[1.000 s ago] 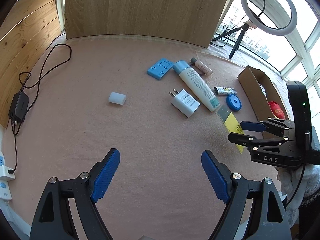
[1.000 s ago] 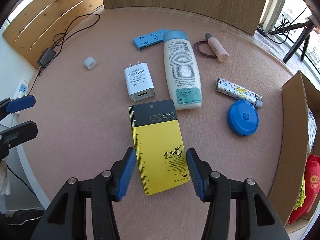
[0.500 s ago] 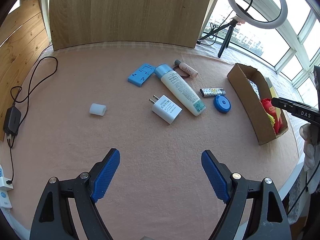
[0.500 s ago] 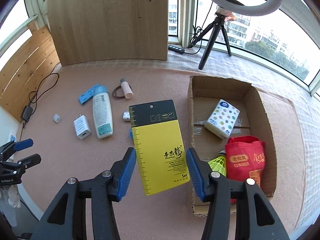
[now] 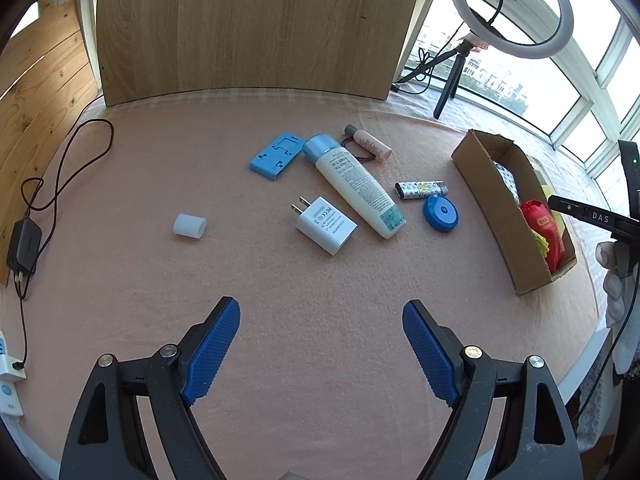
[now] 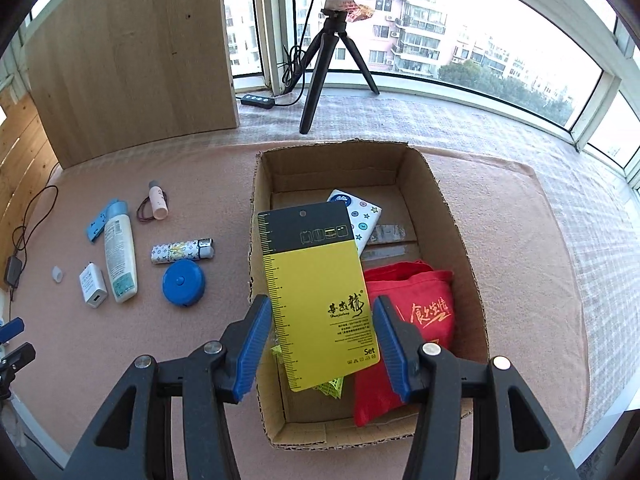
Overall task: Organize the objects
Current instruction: 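Carry the yellow card with the right tool into the box and release, then move the right tool back to the white lotion bottle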
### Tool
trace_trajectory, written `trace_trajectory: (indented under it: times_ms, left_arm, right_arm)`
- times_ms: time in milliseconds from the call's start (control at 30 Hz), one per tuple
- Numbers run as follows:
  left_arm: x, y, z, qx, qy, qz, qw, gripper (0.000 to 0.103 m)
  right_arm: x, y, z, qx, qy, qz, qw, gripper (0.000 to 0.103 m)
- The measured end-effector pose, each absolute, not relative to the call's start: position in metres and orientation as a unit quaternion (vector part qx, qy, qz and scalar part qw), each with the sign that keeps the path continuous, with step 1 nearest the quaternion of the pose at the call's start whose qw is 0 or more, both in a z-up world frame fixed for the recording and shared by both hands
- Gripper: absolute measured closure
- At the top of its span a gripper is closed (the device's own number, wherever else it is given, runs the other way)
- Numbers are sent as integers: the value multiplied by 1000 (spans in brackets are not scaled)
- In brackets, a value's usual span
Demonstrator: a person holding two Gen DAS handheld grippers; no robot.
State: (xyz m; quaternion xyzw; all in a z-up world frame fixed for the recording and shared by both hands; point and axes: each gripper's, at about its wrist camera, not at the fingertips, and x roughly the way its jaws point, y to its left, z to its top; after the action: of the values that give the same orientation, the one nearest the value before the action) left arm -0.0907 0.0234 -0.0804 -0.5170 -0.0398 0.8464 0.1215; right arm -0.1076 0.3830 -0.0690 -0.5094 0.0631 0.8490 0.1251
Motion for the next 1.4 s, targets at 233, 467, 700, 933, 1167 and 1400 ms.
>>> trace_trajectory:
  times_ms: [233,467,700,933,1167,1400]
  left_arm:
    - [-90,19,-79,-514,-36,849,116,17]
    - [-88,1,-83,-518,-30,850,88,17]
    - [-83,-32,-87,-525,-58,847,68,17]
    - [-80,-58,-90,-526,-81,846,40,17]
    - [-93,-54,-83,-516,-82,852,47,17]
    - [-114,-28,-80,-507,-79,855,78,17]
  right_arm:
    - [-103,383,-62,-499,54,853,143,38]
    - [-95,373,-47,-473,67,868,138,38]
    - [-88,339,-37,-452,76,883,104,38]
    - [-93,301,-44,-455,100,884,50,38]
    - [-113,274,-54,-473,104,875,12,38]
    - [-132,263,-59,-481,111,869,-9,38]
